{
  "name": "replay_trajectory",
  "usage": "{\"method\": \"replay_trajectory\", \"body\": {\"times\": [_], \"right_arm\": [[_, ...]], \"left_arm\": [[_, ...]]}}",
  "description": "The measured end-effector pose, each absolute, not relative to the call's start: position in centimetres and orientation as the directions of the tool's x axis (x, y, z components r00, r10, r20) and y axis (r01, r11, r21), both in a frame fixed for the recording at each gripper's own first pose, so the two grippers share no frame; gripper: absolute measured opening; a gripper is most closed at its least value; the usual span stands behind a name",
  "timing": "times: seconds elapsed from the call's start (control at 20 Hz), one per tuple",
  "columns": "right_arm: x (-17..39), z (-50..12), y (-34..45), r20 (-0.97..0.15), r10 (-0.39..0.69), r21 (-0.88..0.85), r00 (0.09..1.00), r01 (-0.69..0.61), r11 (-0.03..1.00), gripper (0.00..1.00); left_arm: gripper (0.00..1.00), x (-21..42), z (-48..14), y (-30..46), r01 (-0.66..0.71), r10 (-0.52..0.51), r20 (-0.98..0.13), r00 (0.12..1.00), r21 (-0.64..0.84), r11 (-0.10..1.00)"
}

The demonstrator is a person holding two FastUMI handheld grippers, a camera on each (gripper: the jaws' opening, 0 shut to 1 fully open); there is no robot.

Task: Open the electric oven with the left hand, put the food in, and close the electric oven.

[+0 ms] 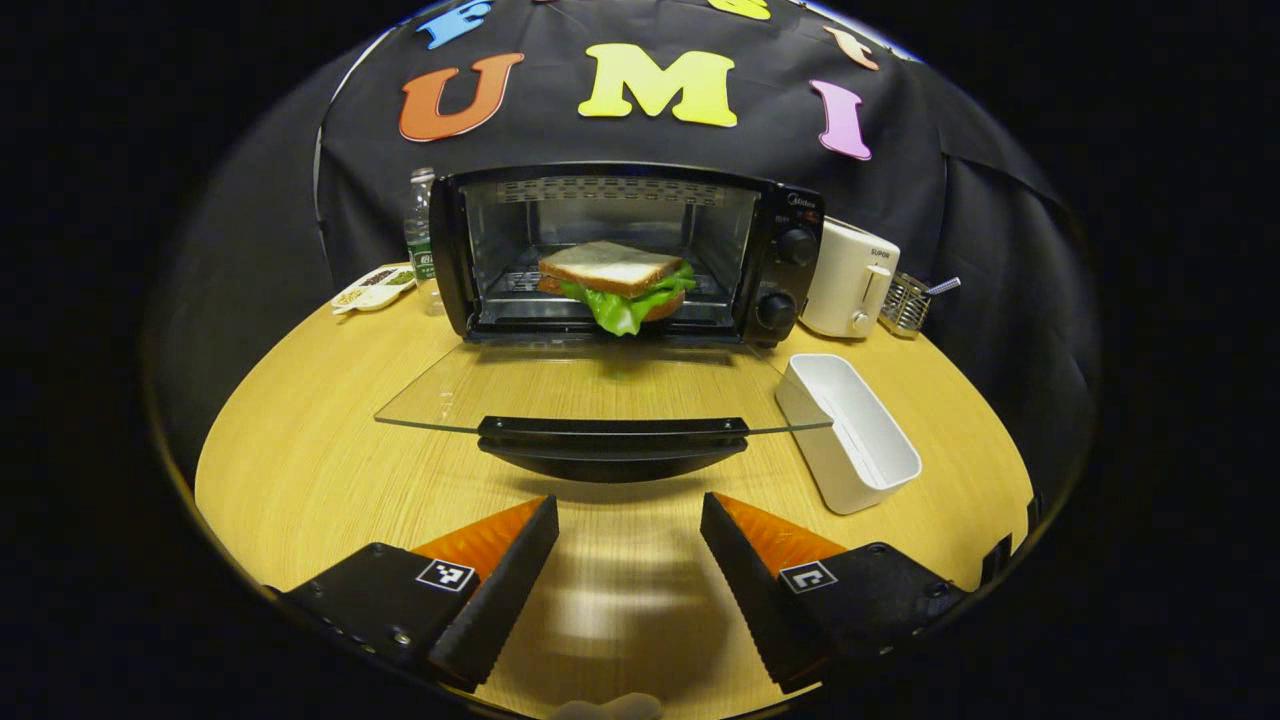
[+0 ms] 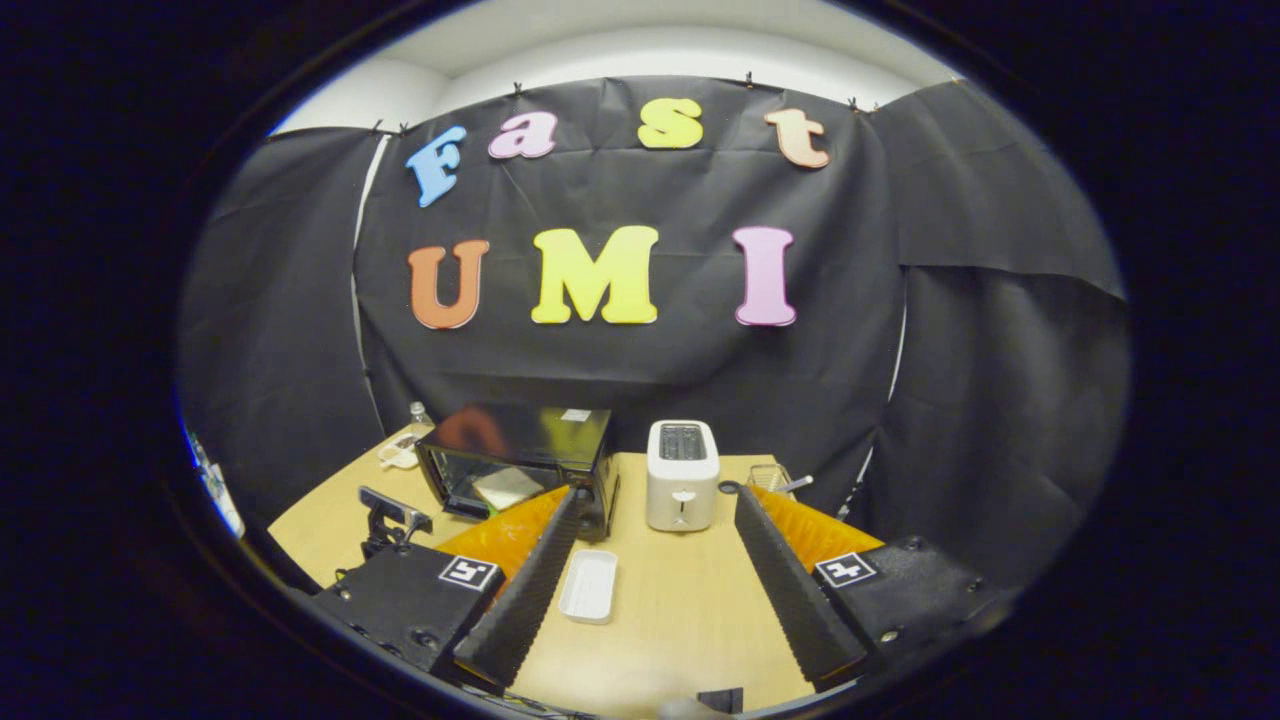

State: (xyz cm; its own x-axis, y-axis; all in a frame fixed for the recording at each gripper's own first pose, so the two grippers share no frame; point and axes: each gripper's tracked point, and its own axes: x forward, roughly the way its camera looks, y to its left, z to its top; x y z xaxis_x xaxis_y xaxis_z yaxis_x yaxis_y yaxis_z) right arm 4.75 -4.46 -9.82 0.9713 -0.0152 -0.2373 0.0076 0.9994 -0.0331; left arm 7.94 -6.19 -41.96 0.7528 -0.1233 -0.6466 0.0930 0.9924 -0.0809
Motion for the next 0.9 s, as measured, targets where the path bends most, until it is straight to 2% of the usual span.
{"method": "replay_trajectory", "body": {"times": [0.45,0.5,0.55,0.65,0.7,0.85,0.9], "right_arm": [[4.4,-9.9,-4.8,-0.259,-0.083,-0.036,0.962,0.076,0.996,1.0],[4.4,-10.0,-4.8,-0.261,-0.086,-0.037,0.961,0.079,0.996,0.9],[4.4,-9.9,-4.8,-0.261,-0.086,-0.039,0.962,0.078,0.996,1.0],[4.5,-9.6,-4.6,-0.257,-0.084,-0.039,0.963,0.077,0.996,1.0],[4.7,-9.8,-4.7,-0.257,-0.083,-0.037,0.963,0.076,0.996,0.9],[5.5,-9.9,-4.8,-0.26,-0.08,-0.02,0.962,0.077,0.997,0.9],[5.7,-9.9,-5.1,-0.259,-0.082,-0.017,0.962,0.08,0.997,1.0]], "left_arm": [[0.94,10.1,-42.4,-5.8,0.102,-0.116,-0.655,0.747,-0.058,0.993],[0.95,10.4,-41.9,-5.8,0.102,-0.119,-0.65,0.751,-0.064,0.993],[0.95,10.8,-41.4,-5.8,0.104,-0.122,-0.641,0.758,-0.067,0.992],[0.95,11.7,-39.8,-5.7,0.113,-0.124,-0.618,0.776,-0.057,0.992],[0.95,12.2,-39.1,-5.6,0.116,-0.125,-0.608,0.784,-0.055,0.992],[0.95,13.9,-37.4,-5.8,0.113,-0.13,-0.593,0.795,-0.065,0.991],[0.95,14.5,-37.0,-5.8,0.113,-0.13,-0.59,0.797,-0.065,0.991]]}}
